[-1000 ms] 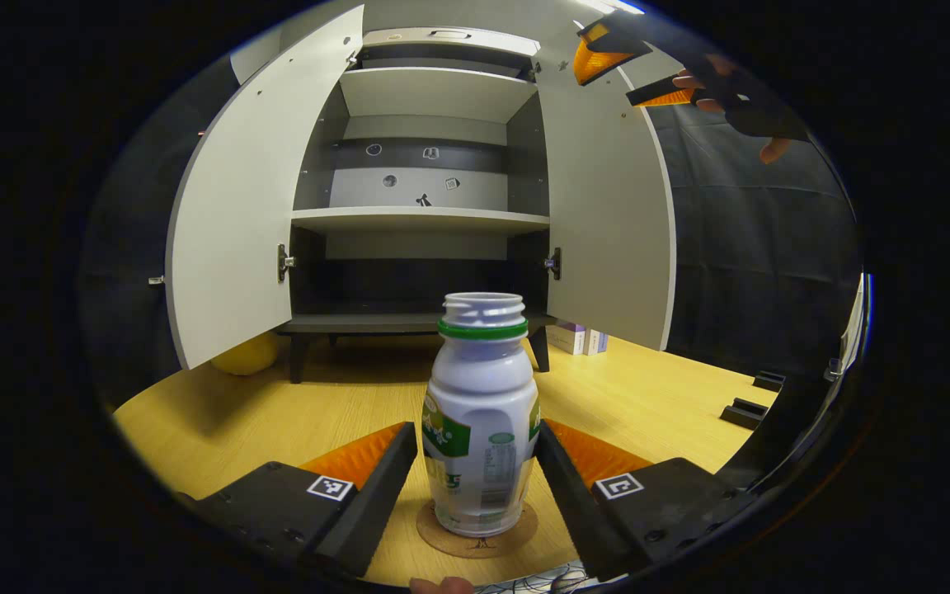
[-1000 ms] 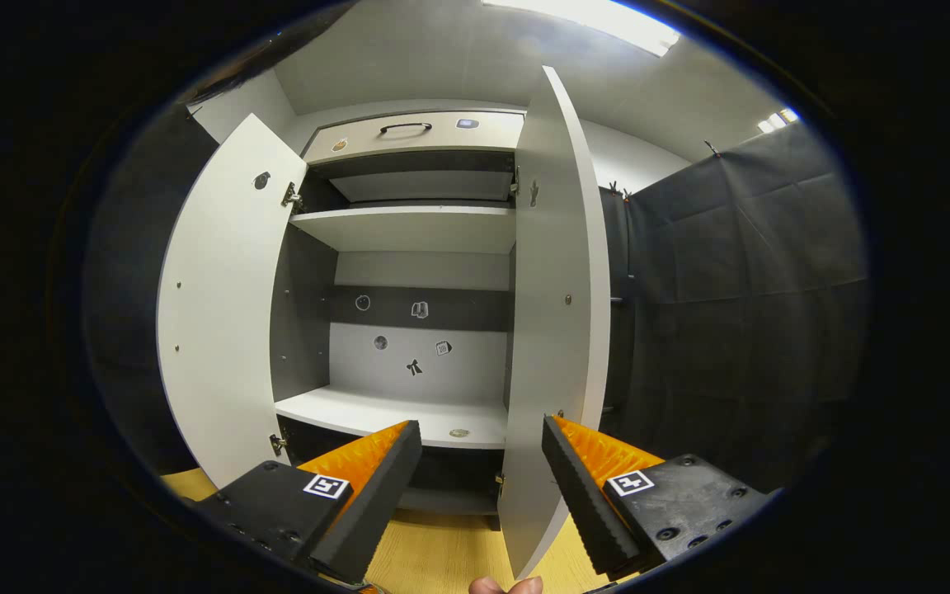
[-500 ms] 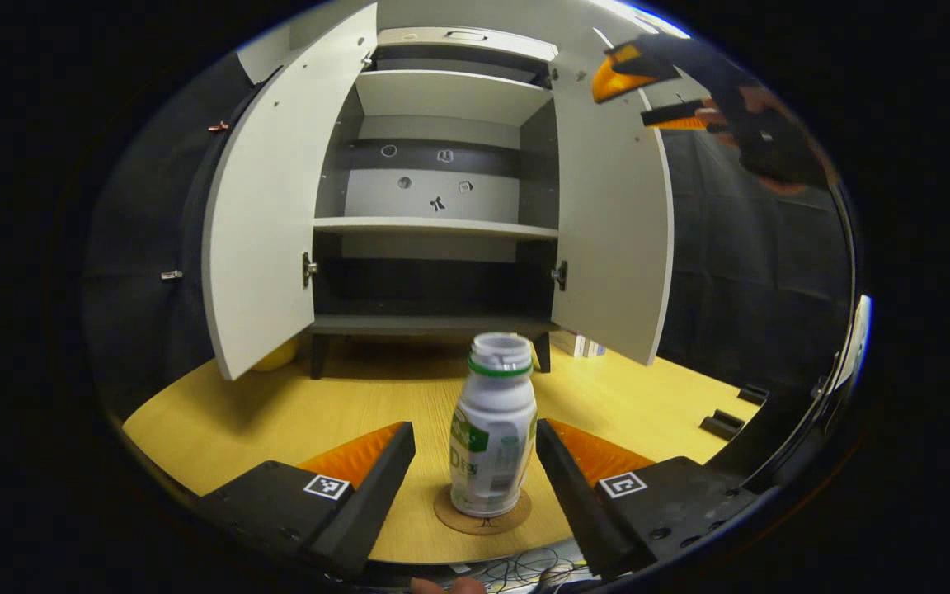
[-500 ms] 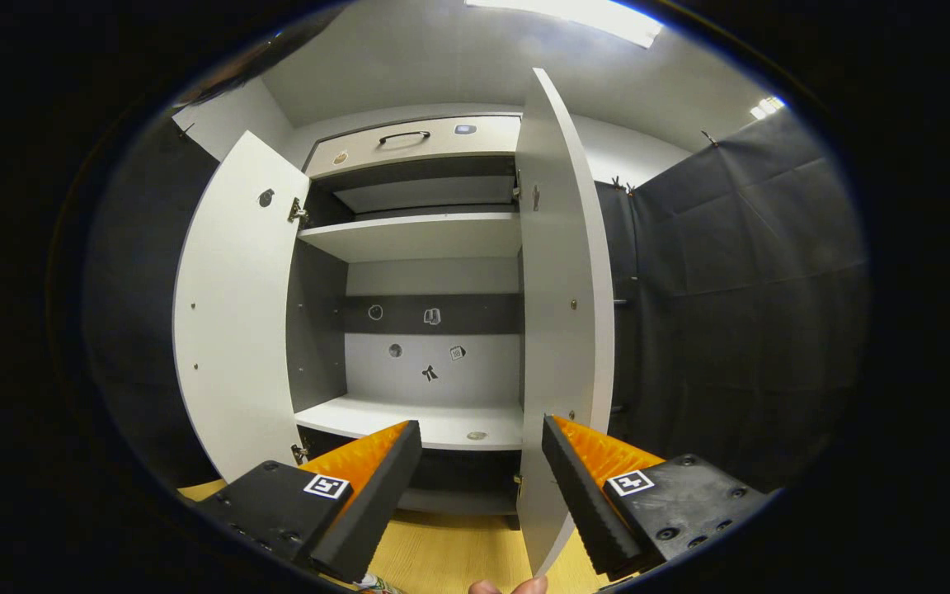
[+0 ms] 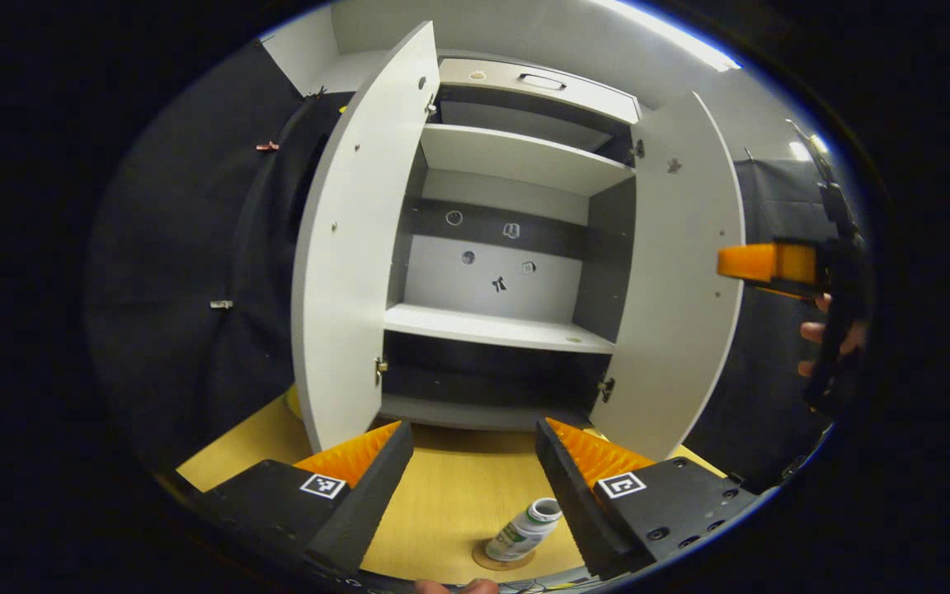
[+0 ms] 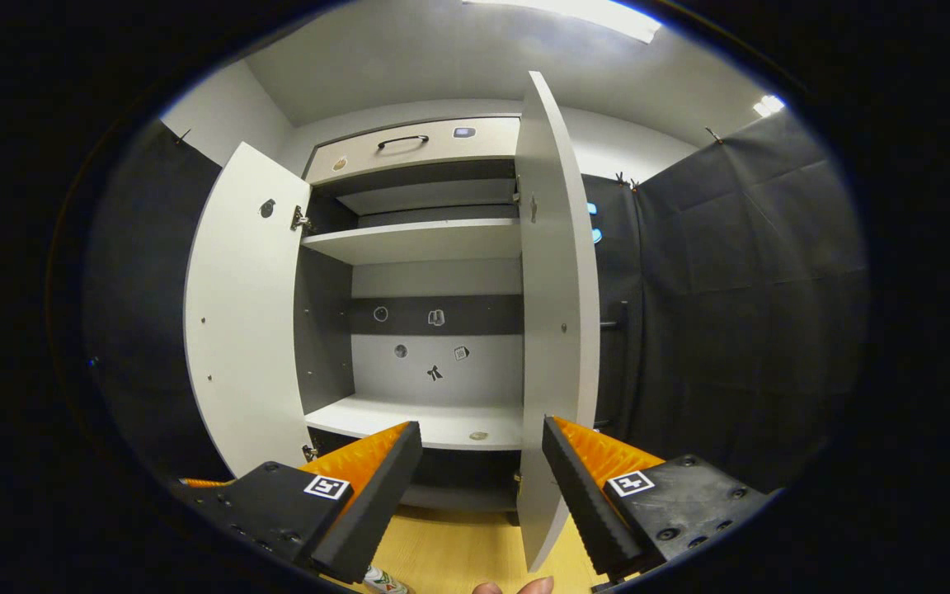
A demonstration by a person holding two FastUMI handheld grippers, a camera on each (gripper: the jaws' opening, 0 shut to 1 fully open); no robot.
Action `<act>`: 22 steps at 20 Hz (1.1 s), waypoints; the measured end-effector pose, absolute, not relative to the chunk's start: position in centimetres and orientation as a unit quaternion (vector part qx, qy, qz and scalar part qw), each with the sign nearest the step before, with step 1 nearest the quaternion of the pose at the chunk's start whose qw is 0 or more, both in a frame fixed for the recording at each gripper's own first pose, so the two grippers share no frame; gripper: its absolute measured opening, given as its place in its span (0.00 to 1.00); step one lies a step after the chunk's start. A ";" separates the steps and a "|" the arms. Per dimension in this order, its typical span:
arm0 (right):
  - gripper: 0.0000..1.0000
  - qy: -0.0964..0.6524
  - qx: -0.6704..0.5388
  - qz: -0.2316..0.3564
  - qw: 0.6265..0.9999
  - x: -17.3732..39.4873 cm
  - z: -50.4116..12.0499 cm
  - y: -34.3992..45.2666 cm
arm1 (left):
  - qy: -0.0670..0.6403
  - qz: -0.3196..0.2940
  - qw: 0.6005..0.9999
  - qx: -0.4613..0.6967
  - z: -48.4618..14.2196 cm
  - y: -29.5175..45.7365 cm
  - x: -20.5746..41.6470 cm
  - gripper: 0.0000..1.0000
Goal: Grasp the bottle in the cabinet with the left hand and place it on the coaster, then close the right door with the right hand and the left door with the left hand.
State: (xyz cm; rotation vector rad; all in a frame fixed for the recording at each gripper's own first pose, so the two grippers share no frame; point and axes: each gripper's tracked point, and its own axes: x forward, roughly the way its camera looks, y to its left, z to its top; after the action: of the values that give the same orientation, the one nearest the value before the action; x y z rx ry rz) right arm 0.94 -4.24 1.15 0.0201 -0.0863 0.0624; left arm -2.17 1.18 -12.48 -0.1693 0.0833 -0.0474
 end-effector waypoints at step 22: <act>0.97 -0.003 0.075 0.063 0.995 6.4 2.9 -13.8 | 0.005 0.079 0.996 -0.035 -1.4 3.6 4.1 0.95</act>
State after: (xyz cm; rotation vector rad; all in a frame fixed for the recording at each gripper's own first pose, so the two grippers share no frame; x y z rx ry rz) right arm 6.39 -13.83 2.87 0.1494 -0.0062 0.1270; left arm 4.14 3.61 -1.41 -0.0700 0.0099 0.1575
